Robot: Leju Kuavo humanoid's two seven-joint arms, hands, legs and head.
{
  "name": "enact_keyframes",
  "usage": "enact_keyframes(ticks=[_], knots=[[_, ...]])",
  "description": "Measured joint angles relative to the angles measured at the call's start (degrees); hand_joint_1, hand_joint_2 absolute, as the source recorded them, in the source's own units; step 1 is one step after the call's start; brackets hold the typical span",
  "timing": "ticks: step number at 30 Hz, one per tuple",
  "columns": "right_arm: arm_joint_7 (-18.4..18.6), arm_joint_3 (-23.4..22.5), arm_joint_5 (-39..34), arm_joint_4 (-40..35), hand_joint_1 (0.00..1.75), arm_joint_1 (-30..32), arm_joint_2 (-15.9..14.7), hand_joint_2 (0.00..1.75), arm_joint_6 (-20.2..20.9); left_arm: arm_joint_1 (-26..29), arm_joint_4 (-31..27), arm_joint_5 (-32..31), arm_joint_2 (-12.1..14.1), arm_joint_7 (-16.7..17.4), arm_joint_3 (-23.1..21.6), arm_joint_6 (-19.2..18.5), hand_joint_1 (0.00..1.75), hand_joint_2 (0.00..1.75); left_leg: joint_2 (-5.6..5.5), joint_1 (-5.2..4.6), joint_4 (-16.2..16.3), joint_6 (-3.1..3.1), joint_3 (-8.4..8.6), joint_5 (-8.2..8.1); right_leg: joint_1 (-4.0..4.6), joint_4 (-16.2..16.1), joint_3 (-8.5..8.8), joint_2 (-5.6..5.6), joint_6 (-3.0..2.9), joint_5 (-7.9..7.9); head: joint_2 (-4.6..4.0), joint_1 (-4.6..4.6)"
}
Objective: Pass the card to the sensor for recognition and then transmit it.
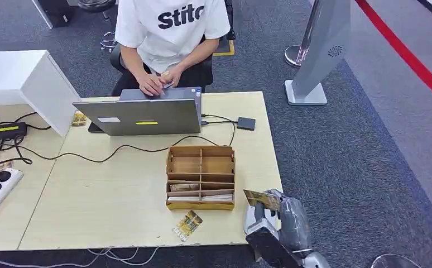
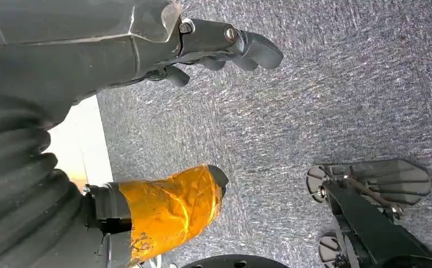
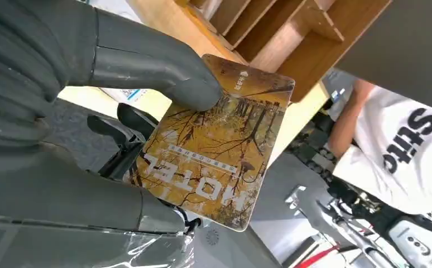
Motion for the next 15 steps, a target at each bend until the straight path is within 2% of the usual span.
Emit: enact_keyframes(ticks=[5,10,15], knots=[[2.86,-1.7,4.13,3.45,1.75,-0.57,0.02,1.75,-2.04,-0.01,0.0,-0.06,0.0,-0.3,0.0,0.0,0.0,1.75,0.0,0.0,0.0,0.0,0.0,0.0,0.0,0.0,0.0,0.0,0.0,0.0,0.0,0.0],[1.51,-6.49,5.25,8.72,1.75,-1.27,0.5,1.75,-1.34,0.0,0.0,-0.04,0.02,-0.31,0.0,0.0,0.0,1.75,-0.01,0.0,0.0,0.0,-0.01,0.0,0.0,0.0,0.0,-0.01,0.0,0.01,0.0,0.02],[2.18,-8.42,8.57,12.41,1.75,-1.89,1.35,1.75,0.19,0.0,0.0,-0.07,0.02,-0.33,0.0,-0.02,0.0,1.75,0.0,0.0,0.0,0.0,0.0,0.0,0.0,0.0,0.0,0.0,-0.01,0.01,0.0,0.0]])
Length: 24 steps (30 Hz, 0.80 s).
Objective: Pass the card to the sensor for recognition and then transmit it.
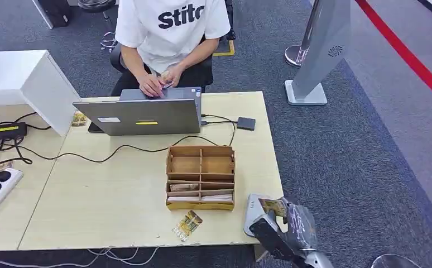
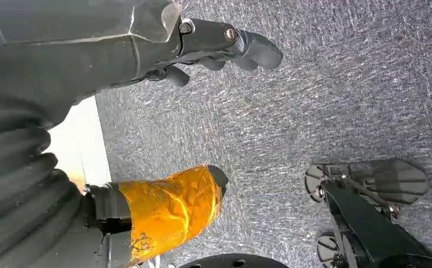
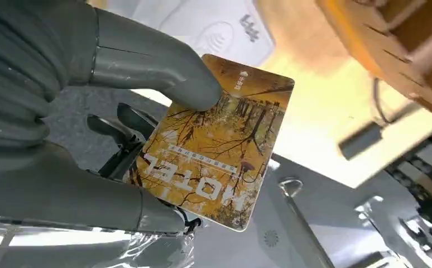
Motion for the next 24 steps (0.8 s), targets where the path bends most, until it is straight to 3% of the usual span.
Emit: enact_keyframes(ticks=[7,24], knots=[[2.67,-1.47,5.95,6.6,1.75,-2.04,0.37,1.75,-1.27,-0.05,0.0,-0.35,0.0,0.02,0.0,-0.04,0.0,1.75,0.0,0.01,0.0,0.0,0.0,0.01,0.01,0.0,0.0,0.0,0.0,0.0,0.0,0.02],[3.06,-1.97,6.89,9.75,1.75,-4.38,0.74,1.75,-1.97,-0.15,0.0,-0.35,0.04,0.17,0.0,-0.04,0.0,1.75,0.02,0.01,0.0,0.01,0.06,0.01,0.01,0.0,0.05,0.02,-0.01,0.01,0.0,0.0]])
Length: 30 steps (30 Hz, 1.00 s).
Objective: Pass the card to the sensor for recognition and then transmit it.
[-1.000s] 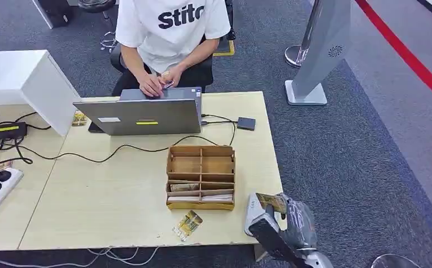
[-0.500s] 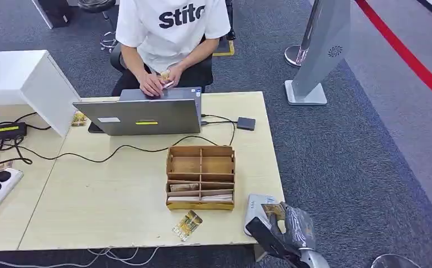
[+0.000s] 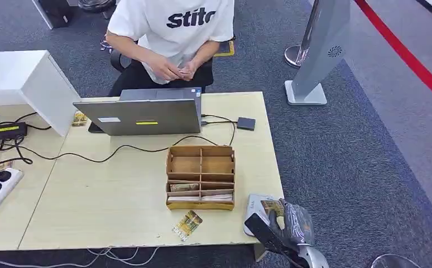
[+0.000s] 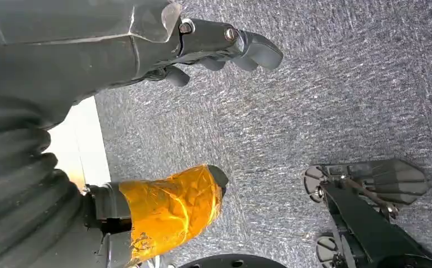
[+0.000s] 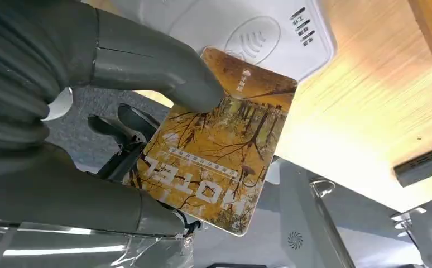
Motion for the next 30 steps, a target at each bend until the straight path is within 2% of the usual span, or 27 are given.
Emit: enact_keyframes(ticks=[7,11,15,18,22,27,30], knots=[[-1.4,0.09,0.92,-1.07,1.75,0.23,0.39,1.75,-0.2,0.0,0.0,0.35,0.0,0.26,0.0,0.04,0.0,1.75,-0.01,0.0,0.0,0.0,-0.01,0.0,0.0,0.0,0.01,-0.01,0.0,0.0,0.0,0.0],[-2.23,1.36,1.11,-7.79,1.75,0.82,0.44,1.75,0.15,0.1,0.0,0.52,0.0,0.48,0.0,0.02,0.0,1.75,0.01,-0.01,0.0,-0.02,-0.04,0.02,0.0,0.01,-0.02,0.01,-0.01,0.03,0.0,0.0],[-1.97,4.56,0.52,-16.6,1.75,-1.6,0.42,1.75,3.67,0.09,0.0,0.22,0.02,0.5,0.0,-0.39,0.0,1.75,0.02,0.0,0.0,-0.02,-0.03,0.02,0.0,0.01,-0.03,0.04,-0.01,0.03,0.0,0.0],[-1.07,7.06,-1.64,-19.58,1.75,-5.41,0.37,1.75,6.27,0.01,0.0,-0.46,0.07,0.61,0.0,-0.83,0.0,1.75,0.03,0.0,0.0,-0.02,-0.02,0.06,0.0,0.02,-0.03,0.06,-0.01,0.03,0.0,0.0],[-0.55,9.11,-3.52,-20.28,1.75,-9.71,0.35,1.75,7.65,-0.04,0.0,-0.87,0.13,0.85,-0.28,-1.16,0.0,1.75,0.02,0.0,0.0,-0.06,-0.02,0.09,0.0,0.02,-0.03,0.04,-0.03,0.06,0.0,0.0],[-0.52,10.4,-3.6,-20.43,1.75,-11.69,0.28,1.75,8.02,-0.09,0.0,-1.03,0.2,0.85,-0.39,-1.2,0.0,1.75,0.01,0.0,0.0,-0.06,-0.05,0.08,0.0,0.02,-0.03,0.04,-0.03,0.06,0.0,0.0],[0.72,11.08,-4.63,-20.04,1.75,-13.74,0.24,1.75,9.29,-0.14,0.0,-1.53,0.35,0.85,-0.63,-1.31,0.0,1.75,0.02,0.0,0.0,-0.06,-0.07,0.08,0.0,0.02,-0.05,0.05,-0.03,0.07,0.0,0.0]])
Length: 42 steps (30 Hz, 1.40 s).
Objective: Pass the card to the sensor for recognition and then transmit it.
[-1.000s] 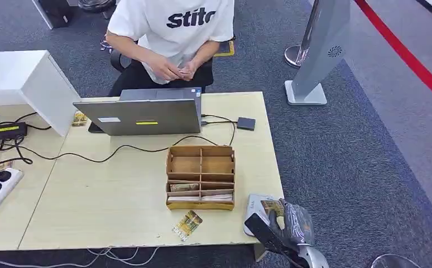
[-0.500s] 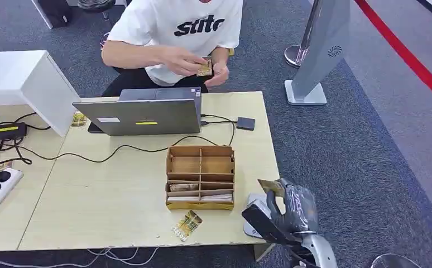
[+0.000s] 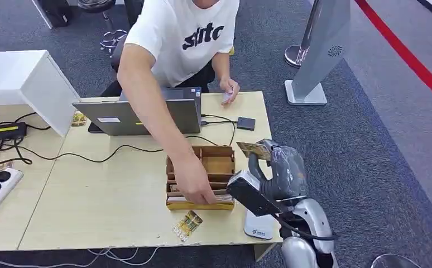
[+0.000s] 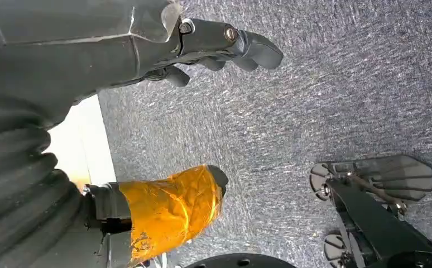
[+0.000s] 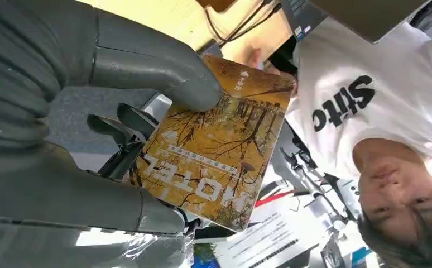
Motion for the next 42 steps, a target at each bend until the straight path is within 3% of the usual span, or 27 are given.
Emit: enact_keyframes(ticks=[11,27,28,29,37,42], knots=[[5.29,3.93,0.46,9.94,1.75,-12.82,0.39,1.75,3.89,-0.41,0.0,-1.73,0.22,0.66,-1.99,-0.94,0.0,1.75,-0.01,0.01,0.0,-0.06,0.01,0.09,0.0,0.03,0.0,0.0,0.01,0.05,0.0,0.0],[6.66,6.1,0.52,18.01,1.75,-19.11,2.12,1.75,4.28,-0.76,0.0,-2.16,0.22,0.79,-2.67,-0.98,0.0,1.75,-0.02,0.01,0.0,-0.06,0.0,0.09,0.0,0.03,-0.01,-0.01,0.0,0.04,0.0,0.0],[6.64,6.14,0.52,18.18,0.35,-19.42,2.23,1.75,4.3,-0.77,0.0,-2.16,0.22,0.79,-2.67,-0.98,0.0,1.75,-0.02,0.01,0.0,-0.06,0.0,0.09,0.0,0.03,-0.01,-0.01,0.0,0.04,0.0,0.0],[6.64,6.21,0.5,18.36,0.0,-19.67,2.3,1.75,4.33,-0.78,0.0,-2.16,0.22,0.79,-2.67,-1.01,0.0,1.75,-0.04,0.01,0.0,-0.06,0.0,0.09,0.01,0.03,-0.01,-0.02,0.0,0.04,0.0,0.0],[6.1,6.45,-0.06,18.86,0.0,-19.94,2.6,1.75,4.28,-0.92,0.0,-2.03,0.22,0.83,-2.67,-0.87,0.0,1.75,-0.06,0.01,0.0,-0.06,-0.03,0.08,0.01,0.02,-0.02,-0.04,0.01,0.03,0.0,0.02],[5.35,8.08,-0.83,15.46,0.0,-17.98,2.51,1.75,4.17,-0.91,0.0,-1.46,0.22,0.83,-2.67,-0.63,0.0,1.75,-0.06,0.01,0.0,-0.06,-0.02,0.08,0.01,0.02,-0.03,-0.04,0.01,0.03,0.0,0.0]])
